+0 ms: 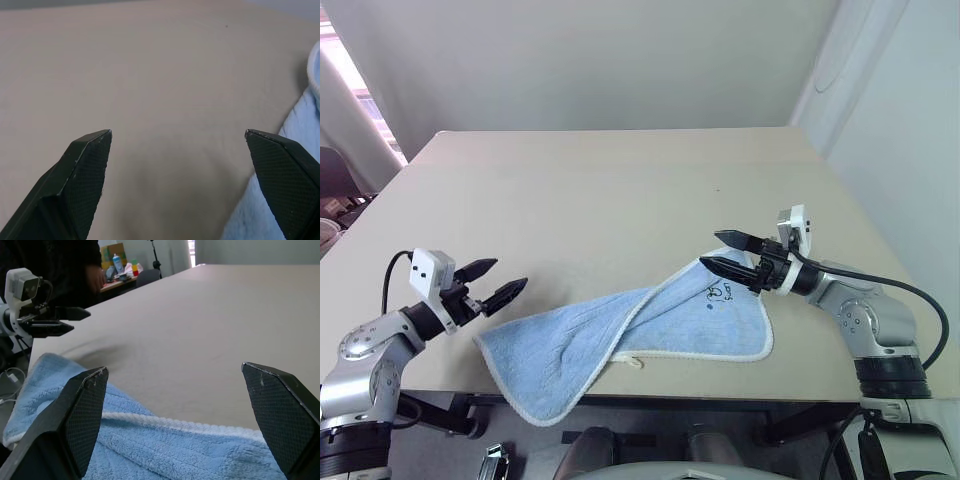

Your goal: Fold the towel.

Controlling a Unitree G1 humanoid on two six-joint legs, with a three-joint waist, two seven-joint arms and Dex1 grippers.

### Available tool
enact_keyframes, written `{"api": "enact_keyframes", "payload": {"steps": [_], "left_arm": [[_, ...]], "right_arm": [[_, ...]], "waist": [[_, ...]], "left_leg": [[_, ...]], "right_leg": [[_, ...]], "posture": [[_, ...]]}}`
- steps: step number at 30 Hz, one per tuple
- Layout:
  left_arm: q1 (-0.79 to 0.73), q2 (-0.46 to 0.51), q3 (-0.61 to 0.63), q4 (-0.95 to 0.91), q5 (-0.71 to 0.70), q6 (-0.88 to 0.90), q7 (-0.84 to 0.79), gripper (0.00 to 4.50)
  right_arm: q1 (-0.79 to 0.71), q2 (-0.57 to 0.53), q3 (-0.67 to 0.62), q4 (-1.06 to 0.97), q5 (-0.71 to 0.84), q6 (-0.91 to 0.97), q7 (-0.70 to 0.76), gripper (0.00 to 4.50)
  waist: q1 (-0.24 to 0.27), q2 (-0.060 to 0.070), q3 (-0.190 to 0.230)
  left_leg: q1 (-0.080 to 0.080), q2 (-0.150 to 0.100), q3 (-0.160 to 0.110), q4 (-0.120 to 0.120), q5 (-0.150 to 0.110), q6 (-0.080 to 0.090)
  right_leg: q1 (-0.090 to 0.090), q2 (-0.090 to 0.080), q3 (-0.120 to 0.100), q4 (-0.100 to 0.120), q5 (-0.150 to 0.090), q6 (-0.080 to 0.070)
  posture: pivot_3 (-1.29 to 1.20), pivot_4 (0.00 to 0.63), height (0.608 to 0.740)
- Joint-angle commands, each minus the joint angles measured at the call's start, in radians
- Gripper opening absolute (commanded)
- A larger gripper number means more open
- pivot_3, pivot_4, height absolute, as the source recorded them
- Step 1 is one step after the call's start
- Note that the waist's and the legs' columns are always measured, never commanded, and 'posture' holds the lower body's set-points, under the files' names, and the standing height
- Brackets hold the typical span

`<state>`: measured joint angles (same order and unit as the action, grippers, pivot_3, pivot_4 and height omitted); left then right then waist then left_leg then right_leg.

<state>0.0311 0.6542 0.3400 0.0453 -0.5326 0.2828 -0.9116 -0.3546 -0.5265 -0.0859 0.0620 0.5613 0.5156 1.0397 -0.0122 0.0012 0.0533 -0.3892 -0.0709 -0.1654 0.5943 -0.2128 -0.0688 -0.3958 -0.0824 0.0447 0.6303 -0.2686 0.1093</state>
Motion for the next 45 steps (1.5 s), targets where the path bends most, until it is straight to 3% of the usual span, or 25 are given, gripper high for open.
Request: {"api": "enact_keyframes", "payload": {"steps": [1, 10, 18, 25, 36, 45], "left_arm": [[0.004, 0.004, 0.034, -0.043, -0.01, -0.011, 0.01, 4.5], [0.017, -0.014, 0.021, -0.102, -0.044, 0.033, 0.018, 4.5], [-0.031, -0.01, -0.031, -0.069, 0.0, 0.018, 0.006, 4.5], [-0.05, -0.023, -0.044, -0.041, 0.024, -0.009, 0.009, 4.5], [-0.053, -0.05, -0.072, -0.024, 0.042, -0.012, 0.009, 4.5], [-0.025, -0.058, -0.07, -0.049, 0.043, -0.016, 0.019, 4.5]], "right_arm": [[-0.044, 0.015, 0.011, 0.015, -0.008, -0.03, 0.011, 4.46], [-0.036, 0.038, 0.019, 0.02, -0.006, -0.019, -0.004, 4.46], [-0.118, -0.026, 0.069, 0.116, -0.136, -0.013, -0.061, 4.46], [-0.274, -0.077, 0.059, 0.396, -0.233, -0.04, -0.107, 4.46], [-0.409, -0.123, 0.132, 0.736, -0.357, -0.166, 0.108, 4.46], [-0.467, -0.077, 0.129, 0.868, -0.41, -0.248, 0.115, 4.46]], "waist": [[0.0, 0.0, 0.0], [0.001, 0.0, 0.0], [-0.003, 0.0, 0.0], [-0.002, 0.0, 0.0], [-0.008, 0.0, 0.0], [-0.008, 0.0, 0.0]], "left_leg": [[0.0, 0.0, 0.0, 0.0, 0.0, 0.0], [0.0, 0.0, 0.0, 0.0, 0.0, 0.0], [0.001, 0.0, 0.001, 0.002, 0.0, 0.0], [0.001, 0.0, 0.001, 0.002, 0.0, 0.0], [0.004, 0.0, 0.001, 0.002, 0.0, 0.0], [0.006, 0.0, 0.001, 0.002, 0.0, 0.0]], "right_leg": [[0.0, 0.0, 0.0, 0.0, 0.0, 0.0], [0.0, 0.0, 0.0, 0.0, 0.0, 0.0], [0.001, 0.0, 0.0, 0.001, 0.001, 0.0], [0.001, 0.001, 0.0, 0.001, 0.001, 0.0], [0.004, 0.001, 0.0, 0.001, 0.001, 0.0], [0.005, 0.001, 0.001, 0.002, 0.001, 0.0]], "posture": [[0.0, 0.0, 0.731], [0.0, 0.0, 0.731], [0.0, 0.0, 0.731], [0.0, 0.0, 0.731], [0.0, 0.0, 0.731], [0.0, 0.0, 0.731]]}}
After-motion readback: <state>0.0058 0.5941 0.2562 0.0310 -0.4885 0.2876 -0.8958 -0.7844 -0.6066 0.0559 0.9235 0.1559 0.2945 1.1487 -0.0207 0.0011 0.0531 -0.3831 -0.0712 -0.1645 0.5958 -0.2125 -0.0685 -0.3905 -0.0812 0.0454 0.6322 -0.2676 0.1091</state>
